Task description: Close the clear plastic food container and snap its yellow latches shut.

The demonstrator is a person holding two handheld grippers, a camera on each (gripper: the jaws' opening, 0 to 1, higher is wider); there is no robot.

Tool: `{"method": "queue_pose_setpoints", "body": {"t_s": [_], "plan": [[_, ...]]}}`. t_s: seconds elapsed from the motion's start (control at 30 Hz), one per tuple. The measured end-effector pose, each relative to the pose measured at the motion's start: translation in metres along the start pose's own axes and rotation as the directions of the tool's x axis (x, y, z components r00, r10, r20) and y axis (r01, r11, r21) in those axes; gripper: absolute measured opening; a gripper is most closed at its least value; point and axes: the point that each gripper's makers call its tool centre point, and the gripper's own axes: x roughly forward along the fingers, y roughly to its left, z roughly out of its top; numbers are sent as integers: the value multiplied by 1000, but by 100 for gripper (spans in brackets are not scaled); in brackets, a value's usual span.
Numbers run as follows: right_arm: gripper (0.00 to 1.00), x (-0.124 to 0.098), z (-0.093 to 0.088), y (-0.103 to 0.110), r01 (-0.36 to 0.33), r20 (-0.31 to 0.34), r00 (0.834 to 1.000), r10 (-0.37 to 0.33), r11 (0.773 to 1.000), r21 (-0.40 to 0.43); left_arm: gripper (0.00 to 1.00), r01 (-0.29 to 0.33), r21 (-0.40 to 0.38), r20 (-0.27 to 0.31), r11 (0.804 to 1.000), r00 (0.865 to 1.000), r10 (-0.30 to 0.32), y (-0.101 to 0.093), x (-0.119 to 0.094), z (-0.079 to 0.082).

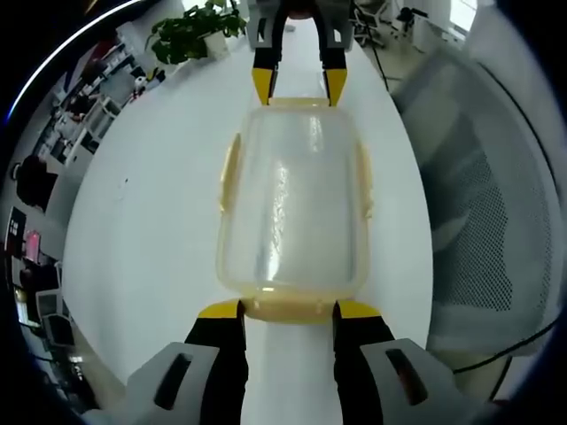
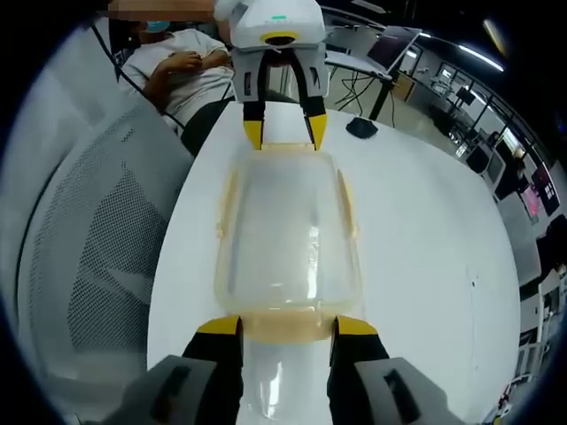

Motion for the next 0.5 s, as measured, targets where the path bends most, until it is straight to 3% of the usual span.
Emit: {"method": "queue_pose_setpoints", "body": {"t_s": [0.5], "plan": [[34,-13,-32,-3,-14,-9,1000,14,1000,-8,35,0,-28,10,1000,1000,0,-4,13,32]]}}
